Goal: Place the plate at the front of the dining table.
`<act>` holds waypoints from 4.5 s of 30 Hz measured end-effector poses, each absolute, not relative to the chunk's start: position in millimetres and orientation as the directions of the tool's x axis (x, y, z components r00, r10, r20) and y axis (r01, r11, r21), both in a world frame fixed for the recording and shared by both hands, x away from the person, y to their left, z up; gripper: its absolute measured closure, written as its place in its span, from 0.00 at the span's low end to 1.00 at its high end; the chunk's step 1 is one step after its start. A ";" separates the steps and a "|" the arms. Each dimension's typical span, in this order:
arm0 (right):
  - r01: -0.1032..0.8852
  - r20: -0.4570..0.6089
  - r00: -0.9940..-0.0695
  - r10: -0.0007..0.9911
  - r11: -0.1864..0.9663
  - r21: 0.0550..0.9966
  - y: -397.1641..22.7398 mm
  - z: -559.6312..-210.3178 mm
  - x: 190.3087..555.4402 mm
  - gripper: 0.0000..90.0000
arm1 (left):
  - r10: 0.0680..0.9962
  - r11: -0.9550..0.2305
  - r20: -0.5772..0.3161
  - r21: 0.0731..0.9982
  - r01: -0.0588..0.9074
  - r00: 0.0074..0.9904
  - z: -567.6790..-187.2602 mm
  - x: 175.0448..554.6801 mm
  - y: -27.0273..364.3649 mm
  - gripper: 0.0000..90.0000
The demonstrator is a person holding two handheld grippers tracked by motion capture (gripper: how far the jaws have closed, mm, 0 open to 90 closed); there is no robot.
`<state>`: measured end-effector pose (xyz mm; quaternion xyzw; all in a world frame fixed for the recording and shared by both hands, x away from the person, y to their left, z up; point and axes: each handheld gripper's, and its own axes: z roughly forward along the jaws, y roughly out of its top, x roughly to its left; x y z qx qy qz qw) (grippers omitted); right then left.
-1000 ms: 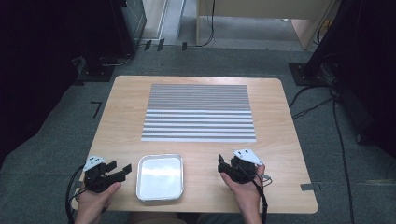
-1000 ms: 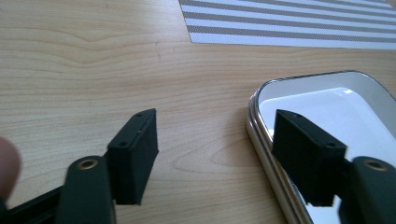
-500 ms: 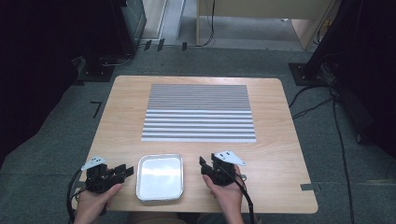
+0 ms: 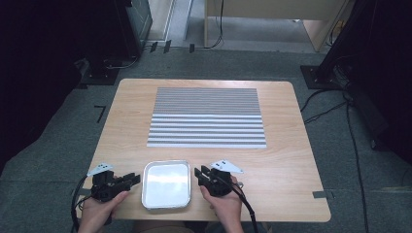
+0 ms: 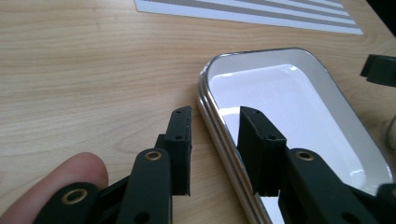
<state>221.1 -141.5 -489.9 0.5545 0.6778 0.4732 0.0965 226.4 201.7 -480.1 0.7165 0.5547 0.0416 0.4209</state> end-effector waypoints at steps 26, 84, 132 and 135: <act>0.781 0.529 -0.313 0.789 -0.103 0.616 -123.4 -500.0 224.5 0.98 | 0.776 -0.112 -0.450 0.591 0.799 0.442 -484.6 228.1 194.8 0.96; 0.663 0.298 -0.289 0.910 -0.034 0.748 -117.7 -488.2 196.6 0.93 | 0.858 -0.230 -0.280 0.539 0.810 0.430 -486.0 225.7 142.1 0.85; 0.629 0.381 -0.192 0.904 -0.184 0.755 -123.5 -497.1 197.8 0.95 | 0.886 -0.108 -0.291 0.628 0.770 0.362 -485.0 220.1 132.8 0.91; 0.610 0.383 -0.175 0.907 -0.205 0.765 -121.3 -496.5 196.3 0.97 | 0.887 -0.101 -0.291 0.633 0.767 0.357 -484.4 219.3 132.0 0.91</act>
